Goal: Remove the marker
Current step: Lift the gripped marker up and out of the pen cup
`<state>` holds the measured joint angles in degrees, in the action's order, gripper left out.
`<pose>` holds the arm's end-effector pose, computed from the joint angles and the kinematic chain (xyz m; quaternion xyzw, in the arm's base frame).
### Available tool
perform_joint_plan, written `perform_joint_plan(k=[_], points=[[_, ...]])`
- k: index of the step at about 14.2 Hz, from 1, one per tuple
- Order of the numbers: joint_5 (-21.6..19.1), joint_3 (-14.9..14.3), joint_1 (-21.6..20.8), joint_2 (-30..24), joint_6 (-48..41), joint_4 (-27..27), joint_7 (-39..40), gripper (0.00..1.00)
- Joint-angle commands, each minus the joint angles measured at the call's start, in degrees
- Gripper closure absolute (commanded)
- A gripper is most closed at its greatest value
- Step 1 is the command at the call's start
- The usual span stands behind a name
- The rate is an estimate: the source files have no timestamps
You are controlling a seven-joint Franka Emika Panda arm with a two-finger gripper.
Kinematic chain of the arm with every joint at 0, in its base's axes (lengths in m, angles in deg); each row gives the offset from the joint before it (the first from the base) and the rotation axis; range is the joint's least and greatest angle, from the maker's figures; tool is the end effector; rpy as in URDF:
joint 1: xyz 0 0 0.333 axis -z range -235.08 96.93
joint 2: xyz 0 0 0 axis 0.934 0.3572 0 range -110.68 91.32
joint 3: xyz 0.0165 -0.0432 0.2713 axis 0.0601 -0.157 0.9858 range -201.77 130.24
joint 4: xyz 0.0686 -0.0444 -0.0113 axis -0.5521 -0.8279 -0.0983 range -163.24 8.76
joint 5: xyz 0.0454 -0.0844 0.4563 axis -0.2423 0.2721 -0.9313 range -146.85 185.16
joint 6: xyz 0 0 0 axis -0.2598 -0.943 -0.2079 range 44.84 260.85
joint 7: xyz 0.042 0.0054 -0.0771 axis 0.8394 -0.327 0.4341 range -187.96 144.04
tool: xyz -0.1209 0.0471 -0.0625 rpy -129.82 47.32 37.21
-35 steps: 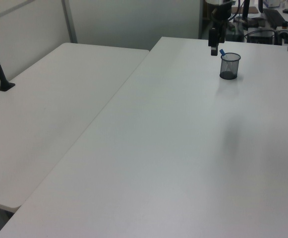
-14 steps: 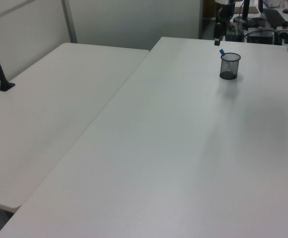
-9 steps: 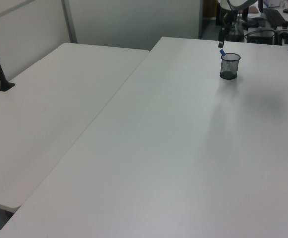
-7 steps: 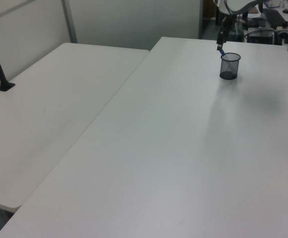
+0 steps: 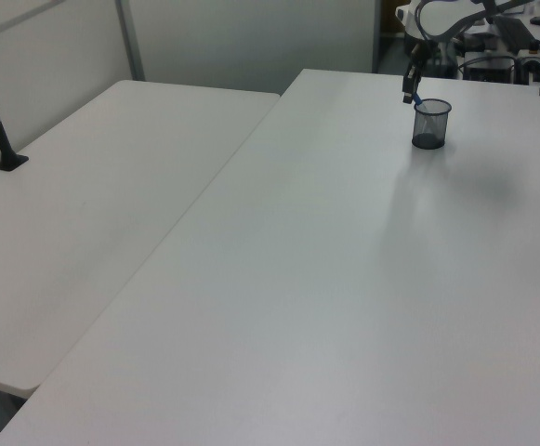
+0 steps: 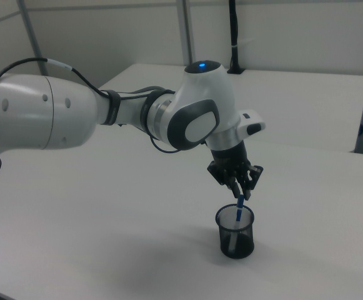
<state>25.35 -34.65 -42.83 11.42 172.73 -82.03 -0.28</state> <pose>0.6657 -0.3205 0.3096 0.9945 -0.0027 0.0710 0.0772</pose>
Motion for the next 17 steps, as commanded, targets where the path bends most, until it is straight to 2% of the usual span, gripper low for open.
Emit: perform_joint_plan(k=[1,7,10,17], points=[[0.3,0.2,0.8,-0.1,0.8,-0.2,2.4,0.84],[0.1,0.2,1.6,-0.5,0.1,-0.1,3.7,0.87],[-0.7,0.3,1.6,-2.7,-1.8,0.3,3.1,0.87],[-1.0,1.1,0.9,-4.2,-13.4,11.2,2.9,0.87]])
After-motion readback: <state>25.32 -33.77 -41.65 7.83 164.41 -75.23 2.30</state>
